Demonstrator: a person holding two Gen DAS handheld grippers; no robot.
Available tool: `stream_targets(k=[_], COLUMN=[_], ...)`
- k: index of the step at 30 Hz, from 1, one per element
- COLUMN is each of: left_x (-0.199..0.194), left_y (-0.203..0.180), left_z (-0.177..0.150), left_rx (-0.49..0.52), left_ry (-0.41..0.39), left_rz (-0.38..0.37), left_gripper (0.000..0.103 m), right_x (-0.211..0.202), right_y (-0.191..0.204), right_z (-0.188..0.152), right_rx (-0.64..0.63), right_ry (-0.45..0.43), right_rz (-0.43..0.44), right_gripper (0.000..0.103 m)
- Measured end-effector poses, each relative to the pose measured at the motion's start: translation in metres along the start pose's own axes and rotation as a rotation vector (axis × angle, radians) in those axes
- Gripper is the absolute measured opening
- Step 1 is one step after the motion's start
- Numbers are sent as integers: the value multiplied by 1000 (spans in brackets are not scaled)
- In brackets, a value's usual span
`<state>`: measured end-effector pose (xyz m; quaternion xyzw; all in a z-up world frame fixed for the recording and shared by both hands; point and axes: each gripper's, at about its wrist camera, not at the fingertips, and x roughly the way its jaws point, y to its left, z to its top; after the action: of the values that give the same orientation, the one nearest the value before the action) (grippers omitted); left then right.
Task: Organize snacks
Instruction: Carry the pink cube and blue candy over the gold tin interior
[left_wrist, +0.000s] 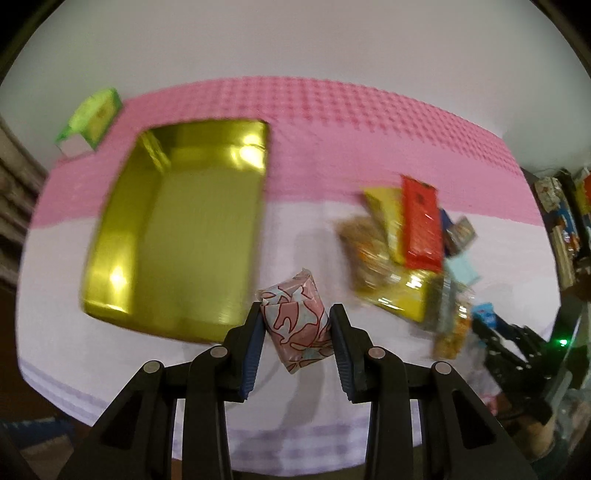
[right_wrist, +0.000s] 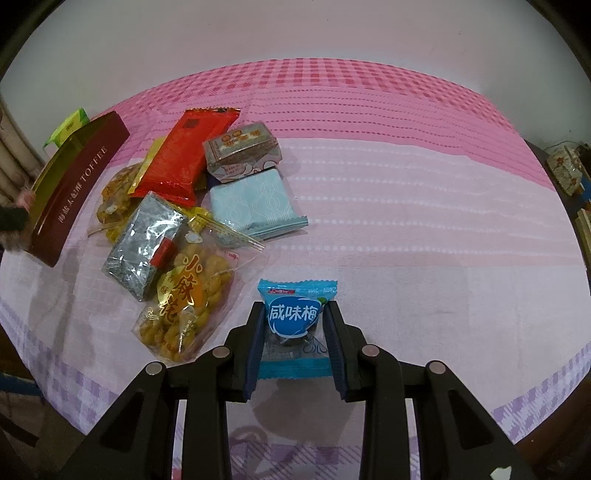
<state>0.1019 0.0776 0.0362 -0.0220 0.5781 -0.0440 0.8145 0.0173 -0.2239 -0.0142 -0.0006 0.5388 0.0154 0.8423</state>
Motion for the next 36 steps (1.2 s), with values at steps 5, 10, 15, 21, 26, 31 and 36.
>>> stream_targets(k=[5, 10, 15, 21, 26, 31, 36], left_x=[-5, 12, 38, 62, 74, 76, 74], left_y=[52, 96, 119, 127, 131, 133, 133], left_z=[15, 24, 20, 13, 9, 1, -5], left_rx=[14, 6, 2, 43, 71, 48, 46], left_ry=[-34, -17, 25, 56, 79, 91, 94], left_rz=[68, 104, 95, 112, 116, 105, 104], left_gripper=[36, 36, 36, 36, 36, 36, 36], right_x=[0, 1, 2, -6, -22, -39, -50], right_y=[2, 2, 2, 3, 8, 22, 47], right_z=[0, 1, 2, 3, 11, 23, 37], right_rx=[9, 40, 74, 96, 96, 88, 50], right_ry=[2, 12, 24, 8, -26, -65, -90], right_rz=[-19, -36, -59, -84, -93, -75, -35], right_gripper=[28, 25, 24, 24, 24, 24, 24])
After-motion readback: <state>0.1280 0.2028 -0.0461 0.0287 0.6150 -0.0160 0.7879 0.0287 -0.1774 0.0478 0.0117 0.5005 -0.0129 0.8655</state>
